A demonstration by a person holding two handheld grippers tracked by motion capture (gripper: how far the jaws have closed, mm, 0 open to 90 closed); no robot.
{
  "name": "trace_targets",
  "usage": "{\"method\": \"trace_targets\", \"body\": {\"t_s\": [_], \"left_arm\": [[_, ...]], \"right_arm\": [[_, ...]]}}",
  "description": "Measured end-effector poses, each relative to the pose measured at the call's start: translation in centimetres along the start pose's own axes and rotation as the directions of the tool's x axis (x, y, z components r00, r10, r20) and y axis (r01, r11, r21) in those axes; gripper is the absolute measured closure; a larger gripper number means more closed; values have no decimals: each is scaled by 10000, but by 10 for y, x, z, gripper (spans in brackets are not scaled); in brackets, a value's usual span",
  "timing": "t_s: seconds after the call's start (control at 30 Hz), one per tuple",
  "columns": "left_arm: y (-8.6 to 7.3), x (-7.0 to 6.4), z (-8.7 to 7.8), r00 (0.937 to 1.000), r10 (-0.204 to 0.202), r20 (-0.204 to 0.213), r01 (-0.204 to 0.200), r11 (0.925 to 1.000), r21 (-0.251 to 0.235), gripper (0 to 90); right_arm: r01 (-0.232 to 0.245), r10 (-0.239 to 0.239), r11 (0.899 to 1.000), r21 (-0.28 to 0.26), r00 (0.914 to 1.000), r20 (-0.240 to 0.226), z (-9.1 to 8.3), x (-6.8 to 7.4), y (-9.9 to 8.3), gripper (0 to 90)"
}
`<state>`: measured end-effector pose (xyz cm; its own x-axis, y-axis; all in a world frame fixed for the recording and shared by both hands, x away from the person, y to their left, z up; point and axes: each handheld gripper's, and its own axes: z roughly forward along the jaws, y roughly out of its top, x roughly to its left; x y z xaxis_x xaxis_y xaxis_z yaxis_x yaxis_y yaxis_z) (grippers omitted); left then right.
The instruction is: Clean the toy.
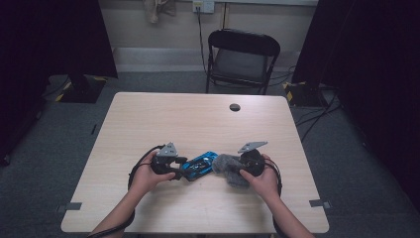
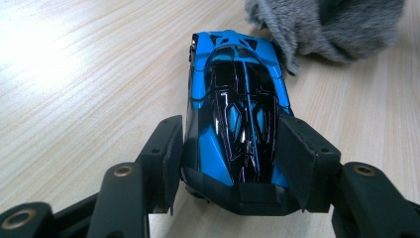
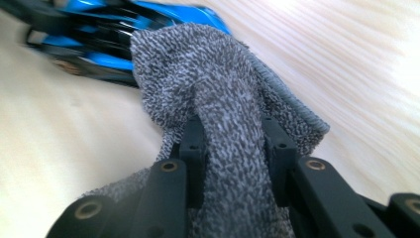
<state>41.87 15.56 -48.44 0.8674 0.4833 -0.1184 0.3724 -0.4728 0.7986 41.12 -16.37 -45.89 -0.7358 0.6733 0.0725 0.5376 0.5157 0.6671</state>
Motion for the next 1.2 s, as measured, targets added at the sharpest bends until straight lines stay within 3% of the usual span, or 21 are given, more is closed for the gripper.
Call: {"method": "trace_targets", "body": {"t_s": [0.03, 0.07, 0.1, 0.13, 0.17, 0.2, 0.23, 0.27, 0.3, 0.33, 0.4, 0.7, 0.97, 1.2], "left_arm": [[0, 0, 0, 10000, -32, 9, 32, 10000, -20, 456], [0, 0, 0, 10000, -32, 9, 32, 10000, -20, 457], [0, 0, 0, 10000, -28, 6, 28, 10000, -19, 457], [0, 0, 0, 10000, -13, -5, 13, 10000, -13, 457], [0, 0, 0, 10000, -2, -8, 2, 10000, -31, 458], [0, 0, 0, 10000, -2, -8, 2, 10000, -31, 460], [0, 0, 0, 10000, 27, -41, -27, 10000, -47, 464], [0, 0, 0, 10000, 27, -41, -27, 10000, -47, 496], [0, 2, -3, 9995, 185, -265, -190, 9996, -187, 568], [0, 2, -3, 9995, 185, -265, -190, 9996, -187, 568], [-1, 2, -2, 9995, 244, -205, -250, 9992, -298, 568], [0, 3, 0, 9997, 166, -184, -173, 9992, -365, 567], [0, 2, -1, 9994, 227, -252, -236, 9991, -346, 567], [0, 2, -1, 9994, 225, -269, -234, 9992, -328, 567]], "right_arm": [[392, -393, 9992, -56, 9989, -254, -4, 12, 5, 690], [392, -393, 9992, -56, 9989, -254, -4, 12, 5, 690], [883, -887, 9960, -100, 9944, -577, -5, 27, 9, 690], [883, -887, 9960, -100, 9944, -577, -5, 27, 9, 690], [1252, -1260, 9920, -142, 9863, -1062, -2, 42, 13, 690], [1252, -1260, 9920, -142, 9863, -1062, -2, 42, 13, 690], [1573, -1565, 9875, -57, 9773, -1426, 3, 55, 15, 690], [1573, -1565, 9875, -57, 9773, -1426, 3, 55, 15, 690], [1879, -1835, 9821, 96, 9679, -1716, 11, 66, 15, 689], [2025, -1963, 9792, 157, 9635, -1820, 16, 70, 15, 689], [2060, -1972, 9781, 279, 9620, -1888, 24, 74, 13, 688], [1745, -1670, 9843, 271, 9695, -1795, 36, 68, 12, 686], [1387, -1319, 9892, 474, 9833, -1254, 29, 51, 10, 686], [1211, -1155, 9914, 503, 9881, -1019, 27, 43, 9, 687]]}}
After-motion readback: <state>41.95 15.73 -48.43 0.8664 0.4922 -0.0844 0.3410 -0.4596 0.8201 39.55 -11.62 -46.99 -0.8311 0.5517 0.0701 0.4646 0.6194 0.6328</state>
